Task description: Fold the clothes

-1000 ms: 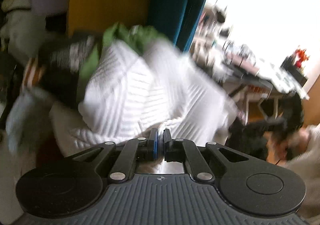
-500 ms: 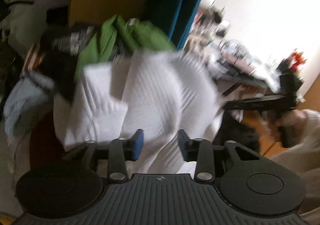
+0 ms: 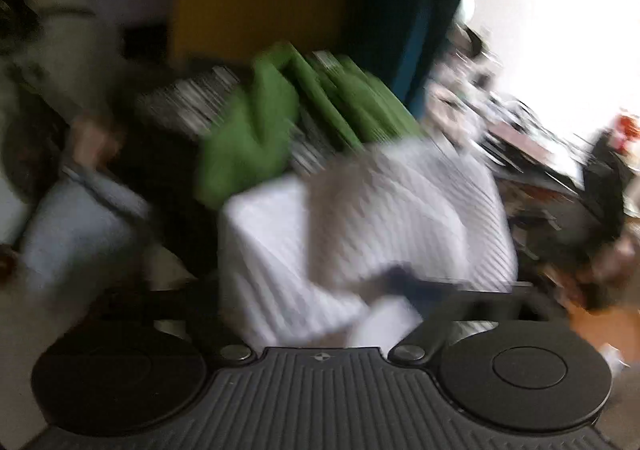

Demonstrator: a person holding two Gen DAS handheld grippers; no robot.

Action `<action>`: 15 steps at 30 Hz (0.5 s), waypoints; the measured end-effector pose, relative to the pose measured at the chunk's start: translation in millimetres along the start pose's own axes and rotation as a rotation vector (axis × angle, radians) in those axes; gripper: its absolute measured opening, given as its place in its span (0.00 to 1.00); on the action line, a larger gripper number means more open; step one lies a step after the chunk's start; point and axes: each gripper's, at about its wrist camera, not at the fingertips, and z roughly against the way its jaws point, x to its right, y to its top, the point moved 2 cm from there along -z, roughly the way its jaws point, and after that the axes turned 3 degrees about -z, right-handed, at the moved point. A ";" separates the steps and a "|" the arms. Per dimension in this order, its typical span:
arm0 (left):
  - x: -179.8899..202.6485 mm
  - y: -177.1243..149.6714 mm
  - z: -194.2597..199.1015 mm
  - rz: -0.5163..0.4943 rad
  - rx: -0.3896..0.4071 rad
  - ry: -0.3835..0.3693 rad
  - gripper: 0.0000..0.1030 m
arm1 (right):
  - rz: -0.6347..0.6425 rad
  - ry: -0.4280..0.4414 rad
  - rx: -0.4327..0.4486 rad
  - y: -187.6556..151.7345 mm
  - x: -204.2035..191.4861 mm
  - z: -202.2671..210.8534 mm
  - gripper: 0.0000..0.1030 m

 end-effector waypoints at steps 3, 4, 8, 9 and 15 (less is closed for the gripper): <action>22.4 -3.8 9.3 -0.036 -0.012 0.016 0.19 | -0.010 0.005 -0.011 -3.6 8.8 10.1 0.30; 29.8 -5.1 12.4 -0.048 -0.017 0.021 0.19 | -0.024 0.012 -0.013 -5.1 13.6 15.5 0.19; 59.6 -10.1 24.8 -0.097 -0.033 0.042 0.19 | -0.055 0.049 -0.011 -16.2 32.2 40.9 0.06; 67.1 -11.4 27.9 -0.109 -0.037 0.048 0.19 | -0.055 0.050 -0.008 -19.1 35.8 47.0 0.06; 118.1 -22.2 38.2 -0.158 -0.062 0.057 0.19 | -0.074 0.054 -0.001 -40.3 59.9 78.4 0.05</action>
